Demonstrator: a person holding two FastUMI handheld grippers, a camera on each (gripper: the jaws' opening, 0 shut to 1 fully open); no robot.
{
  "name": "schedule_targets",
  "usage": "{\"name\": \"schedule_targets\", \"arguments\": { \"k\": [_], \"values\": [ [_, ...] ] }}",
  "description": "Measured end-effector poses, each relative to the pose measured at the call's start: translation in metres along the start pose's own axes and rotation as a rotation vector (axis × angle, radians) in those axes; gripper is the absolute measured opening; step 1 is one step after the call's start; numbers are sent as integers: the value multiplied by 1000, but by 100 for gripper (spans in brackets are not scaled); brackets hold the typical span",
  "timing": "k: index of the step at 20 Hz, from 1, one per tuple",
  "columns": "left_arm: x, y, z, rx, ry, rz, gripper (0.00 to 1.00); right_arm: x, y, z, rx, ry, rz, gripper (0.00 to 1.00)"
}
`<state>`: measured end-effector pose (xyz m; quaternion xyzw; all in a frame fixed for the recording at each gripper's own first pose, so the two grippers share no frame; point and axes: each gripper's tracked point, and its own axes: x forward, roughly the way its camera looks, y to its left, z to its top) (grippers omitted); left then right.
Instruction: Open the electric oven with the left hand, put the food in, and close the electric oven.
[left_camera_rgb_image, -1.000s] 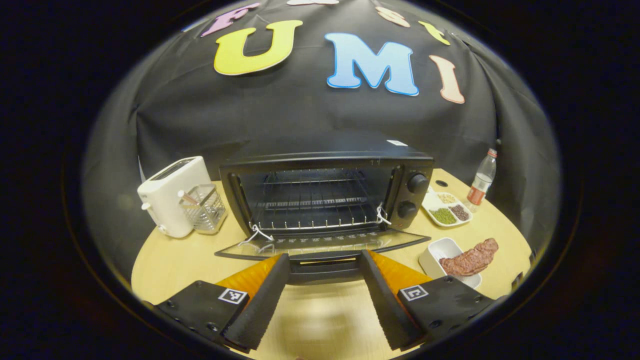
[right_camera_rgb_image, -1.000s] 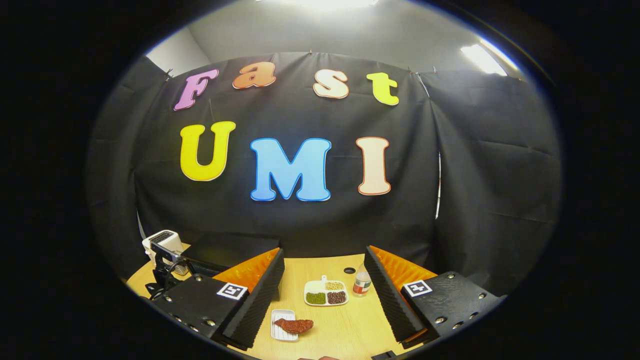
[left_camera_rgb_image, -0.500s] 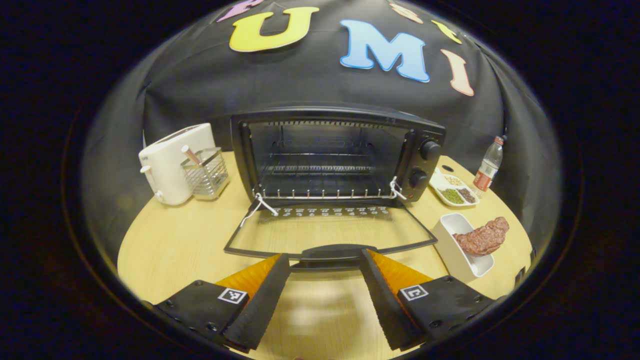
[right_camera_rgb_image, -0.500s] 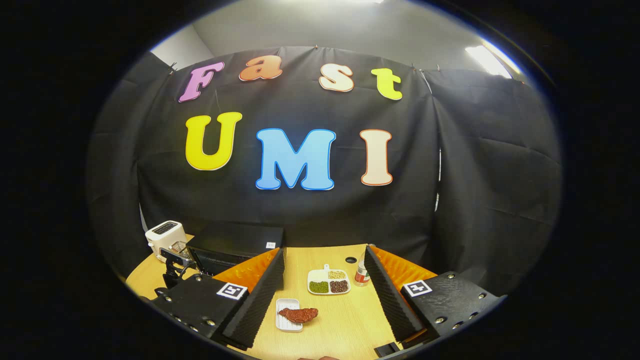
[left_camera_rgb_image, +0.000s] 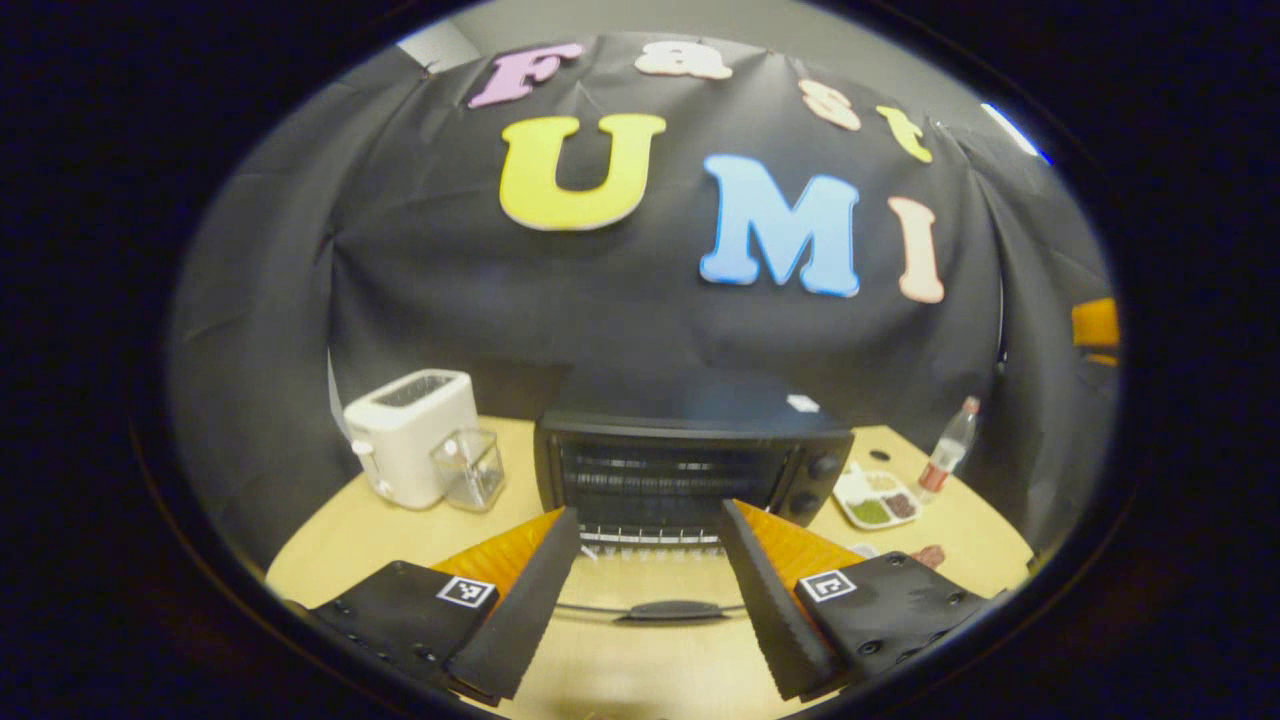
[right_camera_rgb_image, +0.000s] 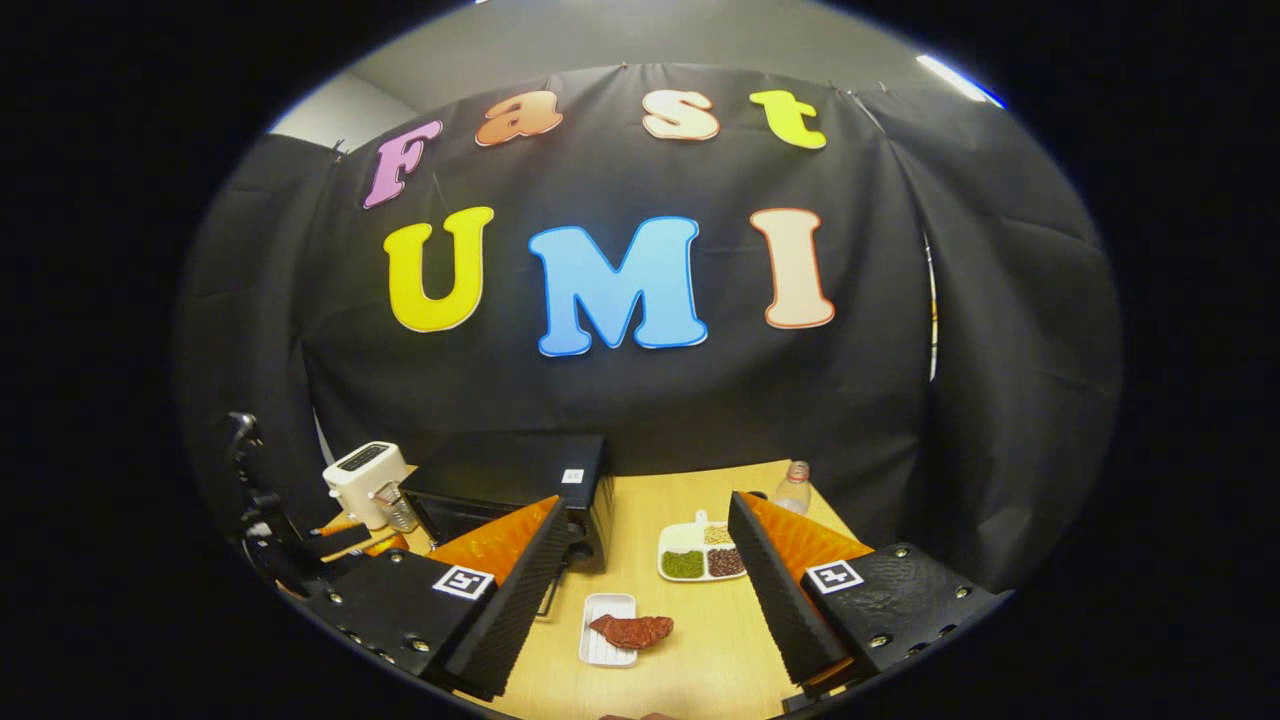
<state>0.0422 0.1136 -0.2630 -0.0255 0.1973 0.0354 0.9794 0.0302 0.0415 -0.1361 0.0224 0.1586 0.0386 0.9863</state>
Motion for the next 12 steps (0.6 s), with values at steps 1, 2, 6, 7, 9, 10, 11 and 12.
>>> {"name": "schedule_targets", "arguments": {
  "k": [1,2,6,7,9,10,11,12],
  "values": [
    [-10,0,29,5,-52,3,92,8,-5,-6,6,18,13,98],
    [-21,-1,58,10,-108,7,90,17,-9,-14,16,39,27,98],
    [-62,-5,148,27,-276,32,99,42,-26,-52,83,154,74,98],
    [-70,-7,164,35,-305,38,99,46,-28,-59,94,170,82,98],
    [-78,-13,186,32,-334,43,99,56,-34,-78,112,214,103,98],
    [-81,-17,189,18,-340,39,99,63,-37,-90,122,246,114,98],
    [-84,-21,192,9,-340,37,99,67,-38,-105,138,279,125,98],
    [-86,-21,193,9,-342,44,97,72,-39,-118,163,317,133,98]
  ]
}}
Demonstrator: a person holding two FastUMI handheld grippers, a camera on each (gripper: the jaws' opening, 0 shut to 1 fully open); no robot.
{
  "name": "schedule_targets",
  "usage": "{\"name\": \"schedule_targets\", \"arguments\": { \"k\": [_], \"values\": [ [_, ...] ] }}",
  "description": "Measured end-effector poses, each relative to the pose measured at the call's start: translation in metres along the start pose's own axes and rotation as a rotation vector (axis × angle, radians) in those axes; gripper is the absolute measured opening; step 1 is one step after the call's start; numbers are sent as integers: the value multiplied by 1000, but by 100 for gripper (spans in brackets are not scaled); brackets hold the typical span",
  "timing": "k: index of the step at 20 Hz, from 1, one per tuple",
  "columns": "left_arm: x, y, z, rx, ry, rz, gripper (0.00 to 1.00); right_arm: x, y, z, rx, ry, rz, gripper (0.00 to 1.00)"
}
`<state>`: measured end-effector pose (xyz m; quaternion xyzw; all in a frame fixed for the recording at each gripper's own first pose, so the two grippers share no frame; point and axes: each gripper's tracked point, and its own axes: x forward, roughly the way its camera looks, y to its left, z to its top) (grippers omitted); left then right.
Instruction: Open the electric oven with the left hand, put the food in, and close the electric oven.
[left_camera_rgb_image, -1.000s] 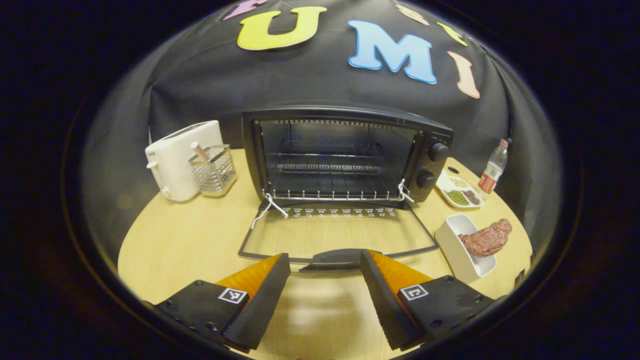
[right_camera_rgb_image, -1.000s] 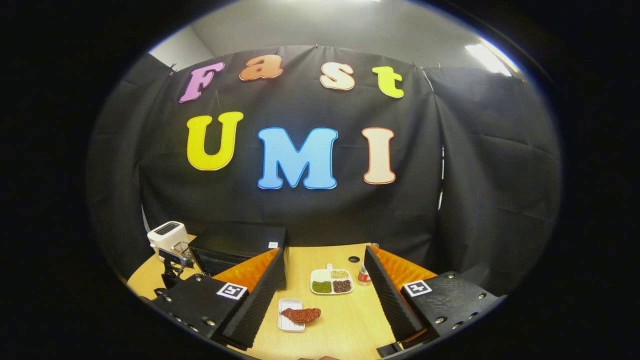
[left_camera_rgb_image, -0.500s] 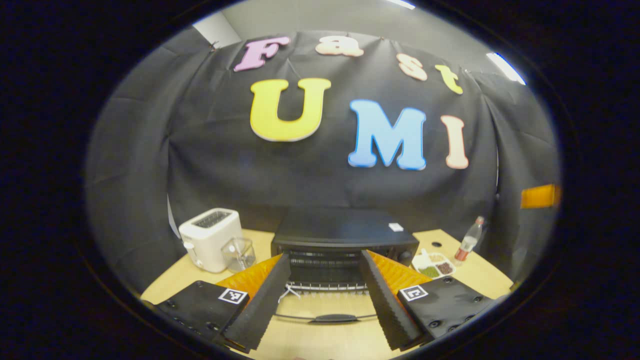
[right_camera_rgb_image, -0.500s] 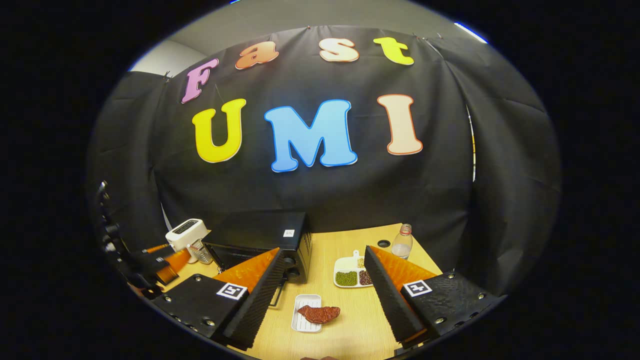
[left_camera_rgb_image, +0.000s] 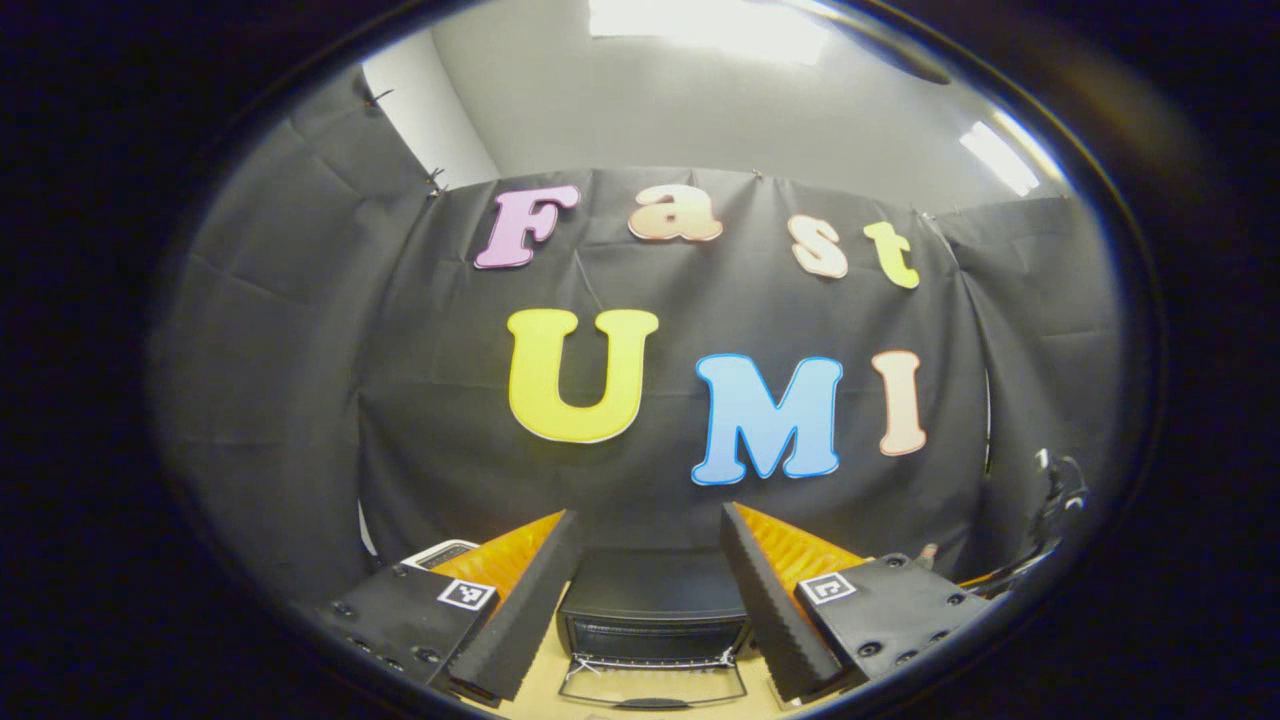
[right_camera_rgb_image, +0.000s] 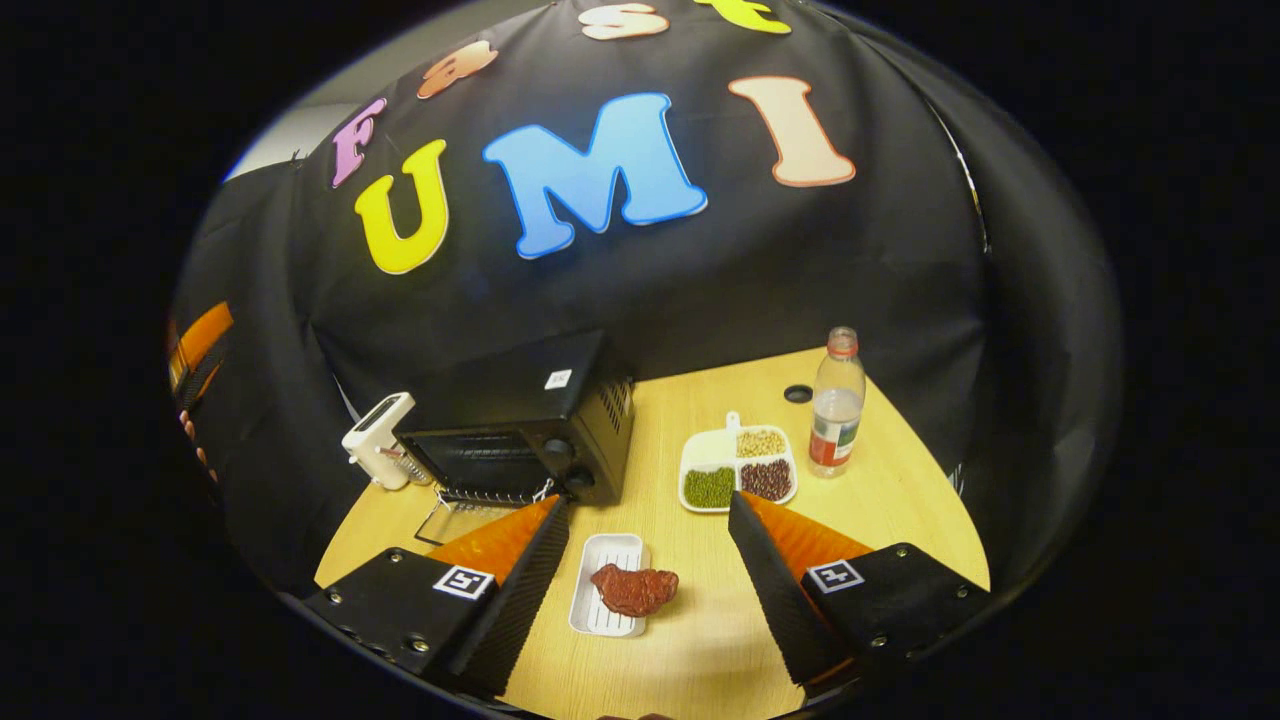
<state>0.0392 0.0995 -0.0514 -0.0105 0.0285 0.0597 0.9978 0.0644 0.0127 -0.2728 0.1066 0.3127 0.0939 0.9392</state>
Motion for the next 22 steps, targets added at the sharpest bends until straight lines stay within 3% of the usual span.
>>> {"name": "schedule_targets", "arguments": {
  "k": [5,6,14,17,18,20,22],
  "values": [
    [-5,-13,-12,27,46,-5,90,32,-12,-58,143,142,74,98],
    [-7,-15,-16,30,59,-2,99,39,-13,-71,160,174,89,98],
    [-16,-25,-23,57,105,48,99,71,-14,-122,408,303,213,96],
    [-23,-27,-27,56,123,70,99,72,-3,-132,479,360,271,72],
    [-24,-27,-26,60,125,82,95,71,-1,-133,488,372,290,81],
    [-27,-27,-26,65,126,101,99,77,-3,-132,491,352,291,39],
    [-31,-29,-25,68,119,111,95,73,7,-134,529,380,344,42]
  ]
}}
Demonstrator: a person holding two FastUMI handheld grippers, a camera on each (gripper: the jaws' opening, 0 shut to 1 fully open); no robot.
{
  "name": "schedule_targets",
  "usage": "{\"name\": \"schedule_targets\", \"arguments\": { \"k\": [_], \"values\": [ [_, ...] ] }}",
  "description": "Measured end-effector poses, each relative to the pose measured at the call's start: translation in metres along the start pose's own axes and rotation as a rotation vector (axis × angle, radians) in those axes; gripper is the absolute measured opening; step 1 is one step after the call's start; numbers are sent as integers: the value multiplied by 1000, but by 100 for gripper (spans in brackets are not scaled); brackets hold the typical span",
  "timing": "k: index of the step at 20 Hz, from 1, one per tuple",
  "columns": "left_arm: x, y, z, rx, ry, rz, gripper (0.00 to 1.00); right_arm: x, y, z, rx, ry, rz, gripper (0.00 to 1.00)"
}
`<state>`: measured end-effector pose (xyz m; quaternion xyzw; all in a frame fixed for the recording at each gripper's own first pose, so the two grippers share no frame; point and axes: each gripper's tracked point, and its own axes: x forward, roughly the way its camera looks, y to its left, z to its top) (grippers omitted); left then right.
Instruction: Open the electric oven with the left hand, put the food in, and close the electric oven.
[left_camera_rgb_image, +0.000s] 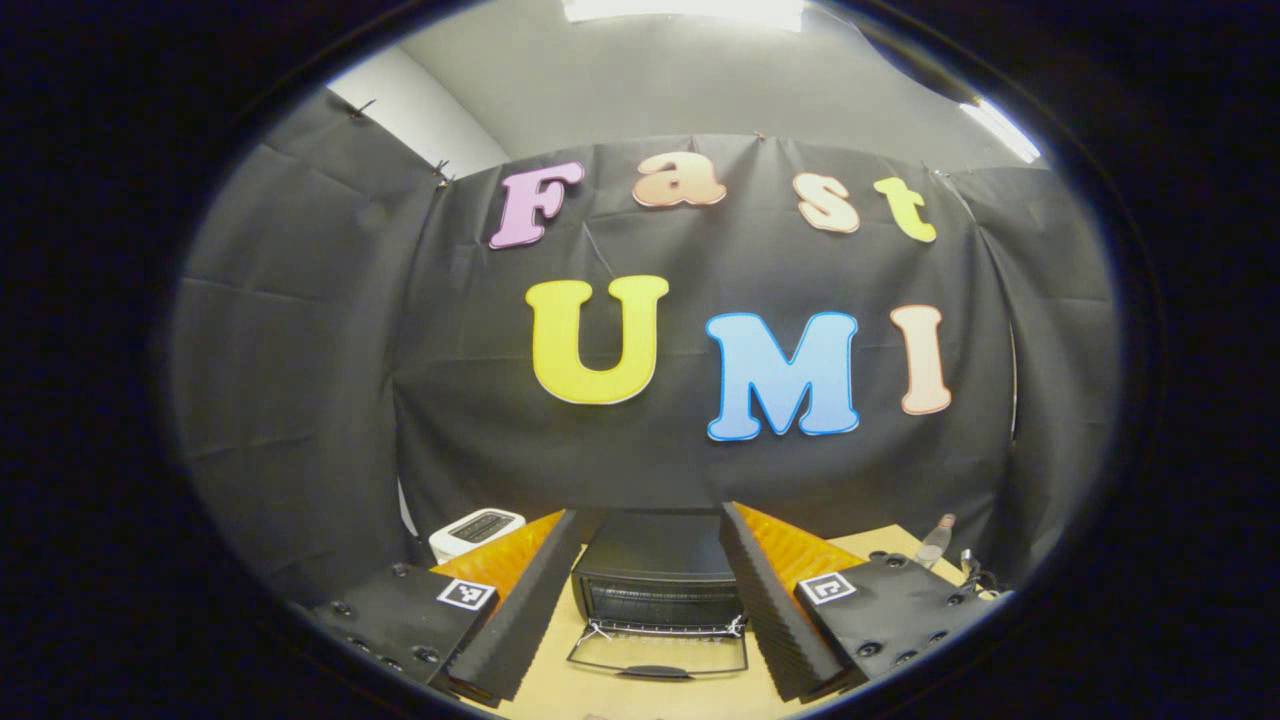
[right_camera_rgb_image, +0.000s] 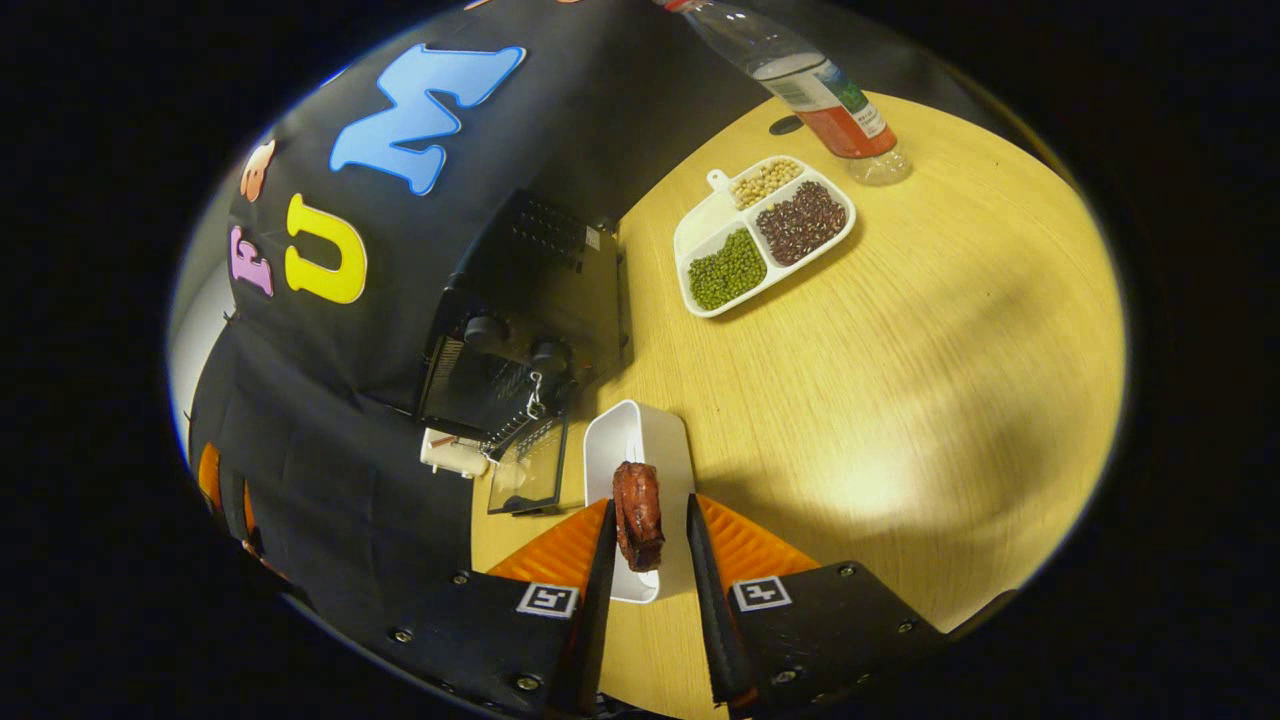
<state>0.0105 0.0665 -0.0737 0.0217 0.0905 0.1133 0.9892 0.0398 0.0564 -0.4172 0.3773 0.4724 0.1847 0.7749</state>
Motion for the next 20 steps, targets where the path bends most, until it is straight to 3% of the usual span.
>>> {"name": "schedule_targets", "arguments": {
  "k": [2,3,4,6,7,8,10,13,14,15,17,20],
  "values": [
    [2,-3,-7,-3,3,1,90,7,2,-2,-38,32,19,42],
    [1,-6,-9,-5,9,-2,99,9,-3,-8,-27,23,5,25],
    [2,-6,-8,-6,6,-5,95,10,1,-6,-8,21,2,9],
    [4,-9,-3,-8,-8,-15,99,0,8,-5,-22,20,15,9],
    [6,-10,-3,-9,-6,-27,95,-1,5,-5,-37,0,-1,10],
    [8,-11,-4,-6,-6,-40,92,-2,7,-2,-53,-8,-9,2],
    [13,-9,-4,-1,-7,-63,90,-6,18,3,-30,-33,-7,2],
    [14,-3,3,-19,-24,-99,99,-17,50,9,-13,-85,50,3],
    [15,0,5,-26,-29,-112,99,-21,61,11,-21,-99,65,2],
    [17,2,8,-32,-35,-127,90,-24,74,11,-28,-112,81,2],
    [19,8,13,-41,-46,-150,99,-31,100,11,-40,-136,117,2],
    [20,20,14,-51,-55,-171,99,-38,141,10,-42,-167,184,2]
  ]
}}
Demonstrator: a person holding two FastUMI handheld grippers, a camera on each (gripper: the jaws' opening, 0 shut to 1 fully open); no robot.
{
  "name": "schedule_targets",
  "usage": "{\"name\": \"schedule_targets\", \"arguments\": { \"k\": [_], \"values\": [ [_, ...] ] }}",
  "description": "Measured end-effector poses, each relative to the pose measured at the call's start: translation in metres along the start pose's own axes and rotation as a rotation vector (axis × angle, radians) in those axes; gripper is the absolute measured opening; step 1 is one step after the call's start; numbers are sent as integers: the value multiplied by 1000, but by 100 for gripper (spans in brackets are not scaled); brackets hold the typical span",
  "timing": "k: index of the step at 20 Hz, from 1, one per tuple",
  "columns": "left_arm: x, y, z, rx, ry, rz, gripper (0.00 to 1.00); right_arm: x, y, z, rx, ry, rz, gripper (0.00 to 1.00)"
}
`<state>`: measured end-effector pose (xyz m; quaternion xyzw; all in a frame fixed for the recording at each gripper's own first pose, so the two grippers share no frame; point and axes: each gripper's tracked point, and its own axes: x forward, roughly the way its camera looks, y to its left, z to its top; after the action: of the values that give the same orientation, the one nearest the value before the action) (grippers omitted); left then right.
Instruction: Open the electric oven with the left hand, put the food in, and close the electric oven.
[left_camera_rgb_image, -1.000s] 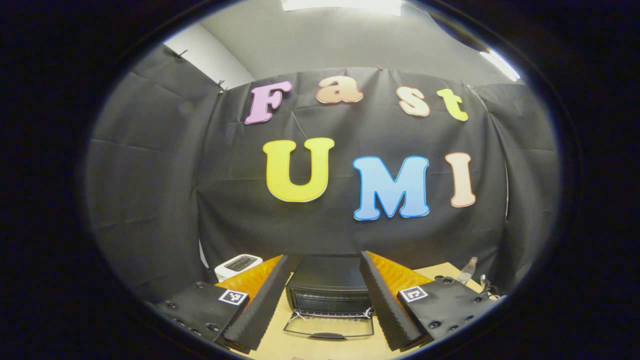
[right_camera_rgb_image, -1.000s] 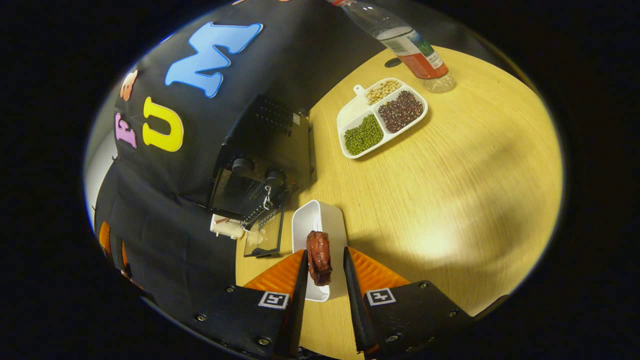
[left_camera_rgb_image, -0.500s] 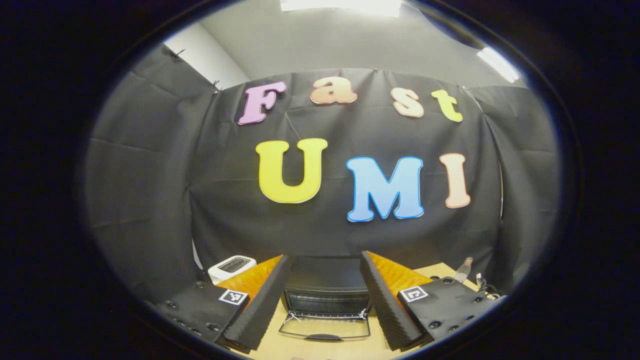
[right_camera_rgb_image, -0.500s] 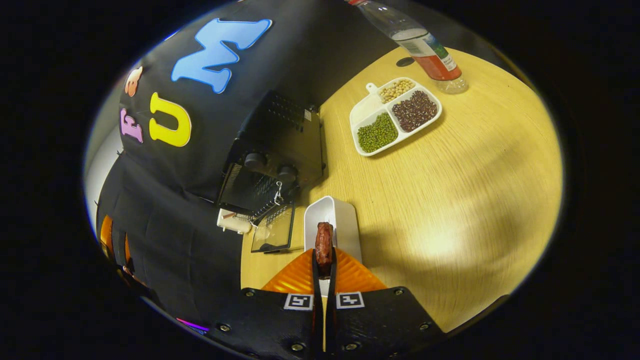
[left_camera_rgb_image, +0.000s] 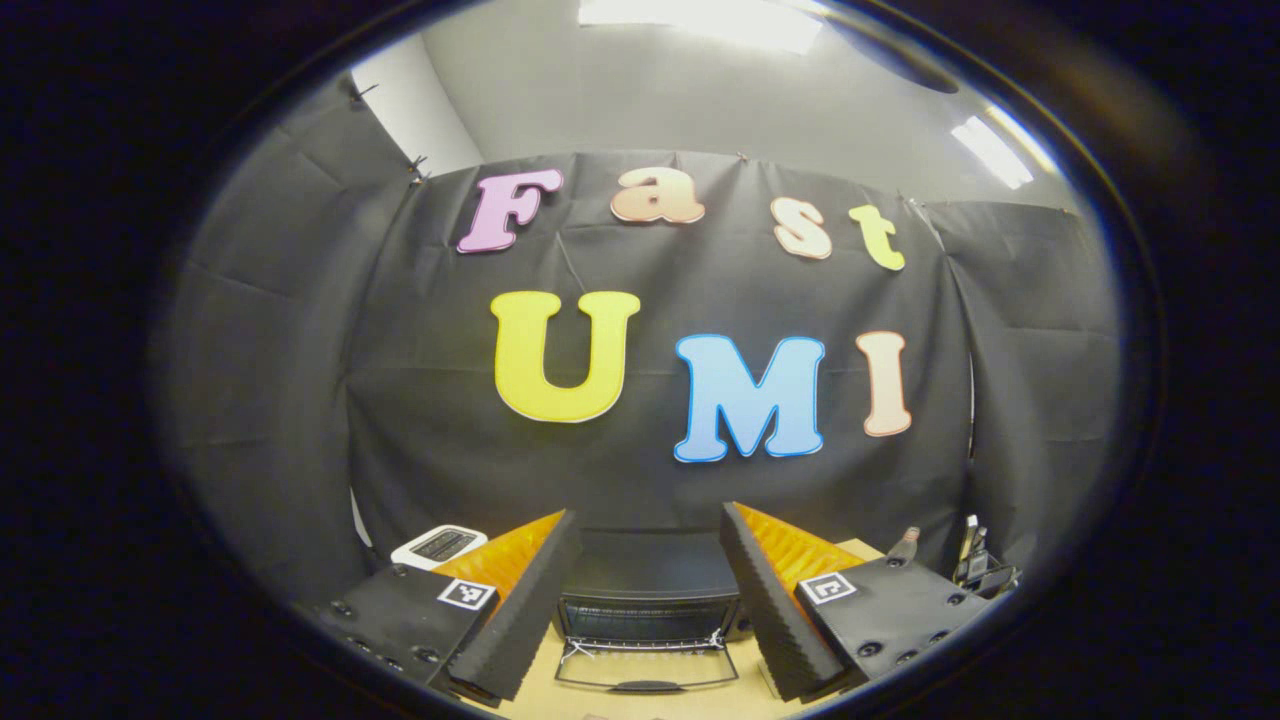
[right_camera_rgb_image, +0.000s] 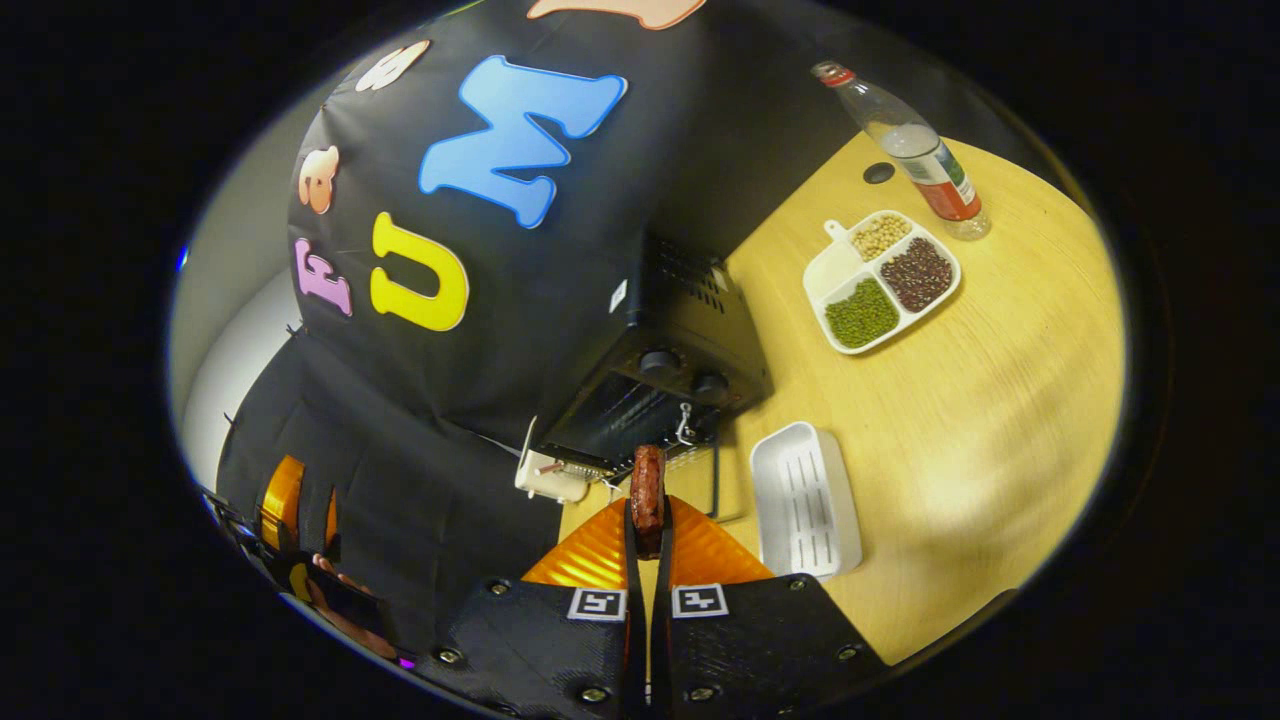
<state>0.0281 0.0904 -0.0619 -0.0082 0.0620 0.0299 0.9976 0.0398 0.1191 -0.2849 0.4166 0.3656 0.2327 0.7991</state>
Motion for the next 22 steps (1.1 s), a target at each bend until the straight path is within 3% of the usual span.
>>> {"name": "schedule_targets", "arguments": {
  "k": [3,5,9,10,13,18,19,20,22],
  "values": [
    [-2,13,-2,2,2,-14,99,6,35,-3,-4,-21,56,2],
    [-3,21,0,1,-2,-22,90,12,54,-4,-6,-29,87,3],
    [-6,38,4,4,-11,-33,99,33,72,-13,-18,-24,96,2],
    [-6,43,5,5,-10,-32,95,40,75,-15,-17,-23,94,2],
    [-8,59,6,3,-7,-25,99,66,77,-20,-1,-21,86,2],
    [-13,85,-4,12,26,1,95,123,65,-21,53,-15,45,2],
    [-13,91,-8,14,37,7,99,134,61,-21,61,-18,29,2],
    [-14,95,-11,13,45,11,95,145,55,-20,62,-23,9,2],
    [-17,105,-13,11,53,25,95,169,39,-22,103,-31,-43,2]
  ]
}}
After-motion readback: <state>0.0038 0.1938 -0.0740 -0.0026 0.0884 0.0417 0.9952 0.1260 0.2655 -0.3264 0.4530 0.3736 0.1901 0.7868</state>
